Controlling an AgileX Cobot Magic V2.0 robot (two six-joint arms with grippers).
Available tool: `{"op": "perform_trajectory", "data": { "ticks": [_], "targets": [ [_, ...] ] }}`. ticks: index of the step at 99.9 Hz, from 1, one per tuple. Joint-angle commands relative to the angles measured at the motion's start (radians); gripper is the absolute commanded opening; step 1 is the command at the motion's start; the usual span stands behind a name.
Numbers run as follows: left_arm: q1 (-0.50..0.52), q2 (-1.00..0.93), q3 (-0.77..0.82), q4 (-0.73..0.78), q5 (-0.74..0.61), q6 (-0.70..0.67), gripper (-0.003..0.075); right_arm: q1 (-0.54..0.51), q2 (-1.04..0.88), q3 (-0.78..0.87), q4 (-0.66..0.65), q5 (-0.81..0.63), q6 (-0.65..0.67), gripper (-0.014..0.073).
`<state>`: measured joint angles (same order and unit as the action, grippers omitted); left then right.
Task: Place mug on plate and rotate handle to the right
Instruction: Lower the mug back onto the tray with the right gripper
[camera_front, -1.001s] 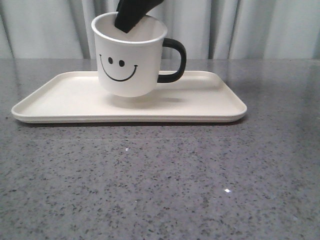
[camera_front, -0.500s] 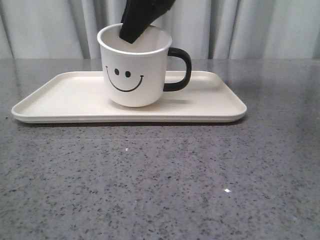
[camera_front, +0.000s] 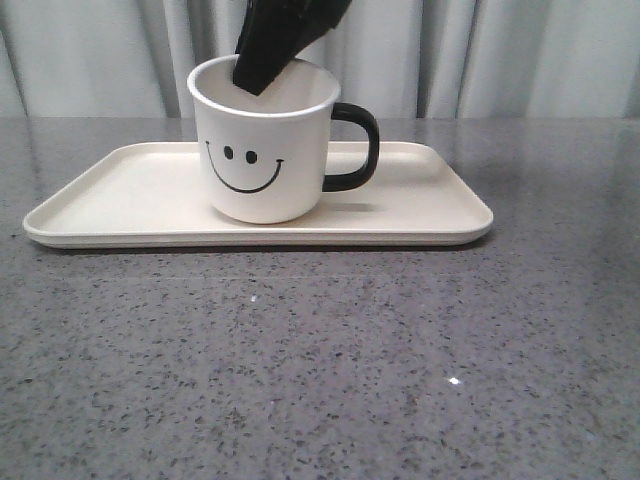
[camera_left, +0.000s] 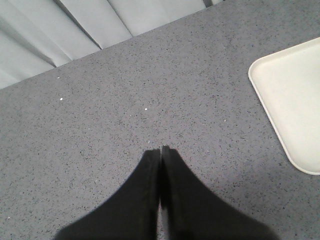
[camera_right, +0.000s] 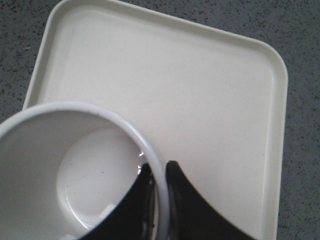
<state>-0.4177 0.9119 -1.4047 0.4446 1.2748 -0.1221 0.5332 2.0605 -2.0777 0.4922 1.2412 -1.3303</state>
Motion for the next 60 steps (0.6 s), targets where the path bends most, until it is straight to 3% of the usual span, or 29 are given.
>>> {"op": "perform_trajectory", "data": {
  "ticks": [1,60],
  "targets": [
    [-0.002,-0.006,-0.02,0.028,-0.015,-0.012,-0.002,0.003,-0.06,-0.016,0.031,0.095,-0.014,-0.0061],
    [-0.002,-0.006,-0.02,0.028,-0.015,-0.012,-0.002,0.003,-0.06,-0.016,0.031,0.095,0.005,-0.0037]
  ]
}}
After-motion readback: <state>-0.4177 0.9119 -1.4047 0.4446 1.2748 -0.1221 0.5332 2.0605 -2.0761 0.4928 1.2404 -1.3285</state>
